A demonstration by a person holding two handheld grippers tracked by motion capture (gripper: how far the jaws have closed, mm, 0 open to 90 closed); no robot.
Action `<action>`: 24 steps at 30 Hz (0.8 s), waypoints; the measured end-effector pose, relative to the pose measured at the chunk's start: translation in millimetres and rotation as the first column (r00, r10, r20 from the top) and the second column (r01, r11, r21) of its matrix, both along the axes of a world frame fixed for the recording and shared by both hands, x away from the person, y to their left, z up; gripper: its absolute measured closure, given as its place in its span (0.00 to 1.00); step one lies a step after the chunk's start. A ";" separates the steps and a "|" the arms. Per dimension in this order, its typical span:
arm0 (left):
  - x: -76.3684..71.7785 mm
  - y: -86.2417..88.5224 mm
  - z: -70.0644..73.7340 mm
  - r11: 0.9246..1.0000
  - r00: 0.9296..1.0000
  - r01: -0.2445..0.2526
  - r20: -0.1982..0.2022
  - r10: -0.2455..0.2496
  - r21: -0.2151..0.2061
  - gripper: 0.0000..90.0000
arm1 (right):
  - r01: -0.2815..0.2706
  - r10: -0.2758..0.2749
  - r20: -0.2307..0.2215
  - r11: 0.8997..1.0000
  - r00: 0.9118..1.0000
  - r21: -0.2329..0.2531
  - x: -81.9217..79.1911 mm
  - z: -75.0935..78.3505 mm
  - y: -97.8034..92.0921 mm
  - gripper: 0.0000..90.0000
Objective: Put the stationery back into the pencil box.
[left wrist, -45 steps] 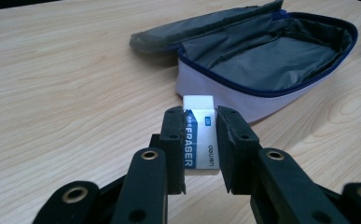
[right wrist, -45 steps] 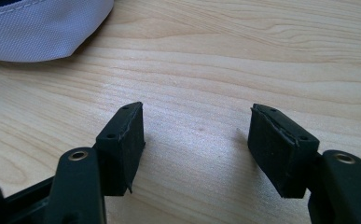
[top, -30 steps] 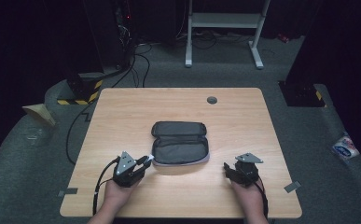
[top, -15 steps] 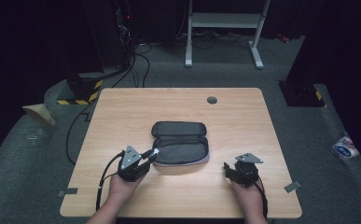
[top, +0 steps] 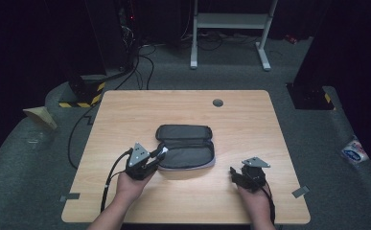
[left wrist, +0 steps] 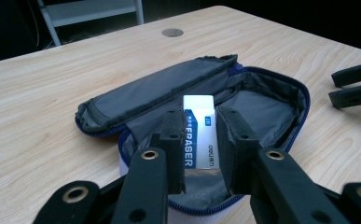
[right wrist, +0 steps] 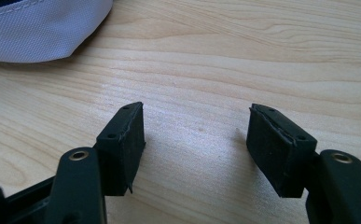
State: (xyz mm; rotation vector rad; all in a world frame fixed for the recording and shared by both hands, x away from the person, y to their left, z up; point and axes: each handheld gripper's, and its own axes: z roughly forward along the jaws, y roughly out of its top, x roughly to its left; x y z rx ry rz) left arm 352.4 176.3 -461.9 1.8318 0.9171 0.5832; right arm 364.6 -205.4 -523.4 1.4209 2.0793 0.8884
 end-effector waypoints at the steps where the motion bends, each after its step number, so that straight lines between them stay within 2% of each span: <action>1: 0.0 0.0 0.0 1.000 1.000 0.000 0.000 0.000 0.000 0.81 | 0.000 0.000 0.000 1.000 1.000 0.000 0.0 0.0 0.0 0.41; 7: 7.4 -3.6 1.6 1.000 1.000 0.004 -0.018 -0.004 -0.021 0.81 | 0.000 0.000 -0.001 1.000 1.000 0.000 -0.1 0.0 0.2 0.41; 24: 19.4 -14.4 0.7 1.000 0.998 0.014 -0.055 -0.014 0.002 0.81 | -0.002 0.002 0.000 1.000 1.000 -0.002 -0.1 0.0 0.0 0.41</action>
